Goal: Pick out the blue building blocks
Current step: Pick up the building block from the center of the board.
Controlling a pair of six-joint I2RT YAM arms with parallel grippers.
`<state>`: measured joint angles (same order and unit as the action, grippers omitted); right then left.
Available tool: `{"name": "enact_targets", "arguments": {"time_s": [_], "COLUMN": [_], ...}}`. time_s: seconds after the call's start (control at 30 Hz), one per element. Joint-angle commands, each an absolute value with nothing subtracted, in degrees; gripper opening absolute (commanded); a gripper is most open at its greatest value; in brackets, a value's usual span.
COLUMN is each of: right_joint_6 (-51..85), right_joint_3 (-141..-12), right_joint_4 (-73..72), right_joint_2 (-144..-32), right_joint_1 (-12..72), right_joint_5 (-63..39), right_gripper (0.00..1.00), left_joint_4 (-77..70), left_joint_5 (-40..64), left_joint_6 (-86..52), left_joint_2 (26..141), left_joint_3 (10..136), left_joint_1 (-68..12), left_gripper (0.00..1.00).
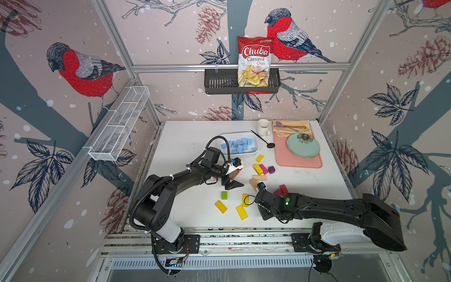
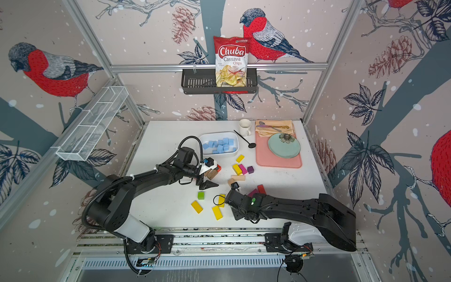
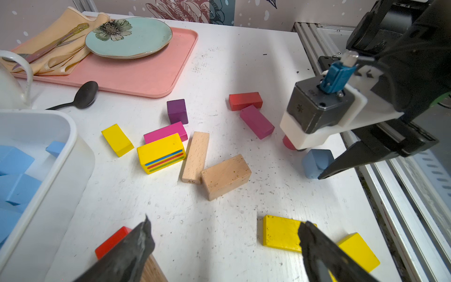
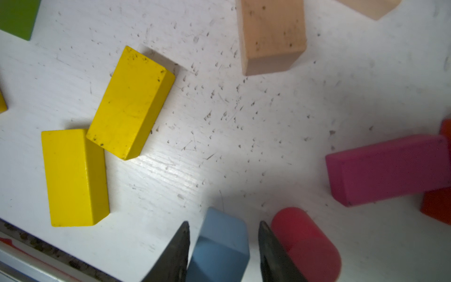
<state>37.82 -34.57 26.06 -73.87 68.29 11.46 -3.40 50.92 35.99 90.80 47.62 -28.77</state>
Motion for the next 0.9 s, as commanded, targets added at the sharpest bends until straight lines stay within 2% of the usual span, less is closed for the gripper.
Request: {"name": "enact_targets", "arguments": {"time_s": [0.0,0.57,0.87], "right_joint_6": [38.5,37.58,32.2], "right_joint_3": [-34.54,-34.96,-37.49], "right_joint_4": [26.58,25.25,21.91], "right_joint_2": [-74.22,-74.57,-70.04], "right_joint_1": [68.38,67.74,58.55], "right_joint_5": [10.99,11.85,10.96], "right_gripper": [0.43,0.21,0.17], "left_joint_4": [-2.99,-3.58,-11.16], "left_joint_5": [51.61,50.57,46.46], "left_joint_6": [37.35,36.71,32.26], "left_joint_2": [91.04,90.81,87.55], "left_joint_3": [48.08,48.12,44.74], "left_joint_1": [-28.83,-28.92,-28.76], "left_gripper": [0.96,0.96,0.96]}}
